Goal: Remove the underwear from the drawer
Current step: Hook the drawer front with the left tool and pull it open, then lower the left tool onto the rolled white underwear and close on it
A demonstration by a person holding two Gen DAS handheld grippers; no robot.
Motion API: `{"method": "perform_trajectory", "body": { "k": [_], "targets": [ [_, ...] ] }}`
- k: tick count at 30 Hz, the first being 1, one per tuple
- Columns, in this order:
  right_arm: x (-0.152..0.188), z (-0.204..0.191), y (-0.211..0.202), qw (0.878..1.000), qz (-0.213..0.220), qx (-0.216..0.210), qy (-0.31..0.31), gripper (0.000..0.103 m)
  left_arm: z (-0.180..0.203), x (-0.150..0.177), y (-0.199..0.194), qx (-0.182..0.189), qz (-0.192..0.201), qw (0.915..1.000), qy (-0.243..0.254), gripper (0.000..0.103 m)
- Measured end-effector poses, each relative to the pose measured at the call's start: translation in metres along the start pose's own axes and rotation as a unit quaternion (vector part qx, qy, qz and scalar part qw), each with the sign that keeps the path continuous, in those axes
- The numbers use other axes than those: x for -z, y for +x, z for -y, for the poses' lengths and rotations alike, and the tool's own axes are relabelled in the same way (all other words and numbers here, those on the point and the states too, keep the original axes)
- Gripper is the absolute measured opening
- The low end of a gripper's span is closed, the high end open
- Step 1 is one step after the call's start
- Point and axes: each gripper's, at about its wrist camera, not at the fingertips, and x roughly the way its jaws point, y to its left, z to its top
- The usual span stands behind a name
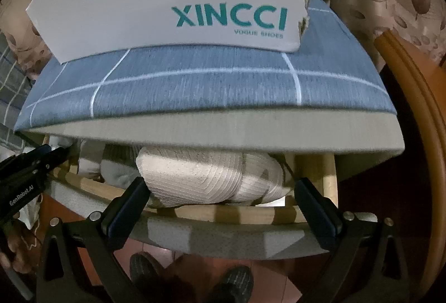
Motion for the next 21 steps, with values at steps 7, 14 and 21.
{"method": "perform_trajectory", "body": {
  "k": [7,14,21],
  "targets": [
    [0.026,-0.002,-0.006,0.999,-0.037,-0.004,0.003,0.102,0.001,0.029,-0.012,0.002,-0.021,0.9997,0.011,0.046],
    [0.065,-0.004,-0.018,0.998,-0.069,-0.008,0.007,0.102,0.012,0.059,-0.03,-0.013,-0.048,0.9982,0.034,0.047],
    [0.084,0.006,-0.03,0.994,-0.105,-0.009,0.012,0.102,0.013,0.078,-0.038,-0.018,-0.069,0.9963,0.049,0.047]
  ]
}}
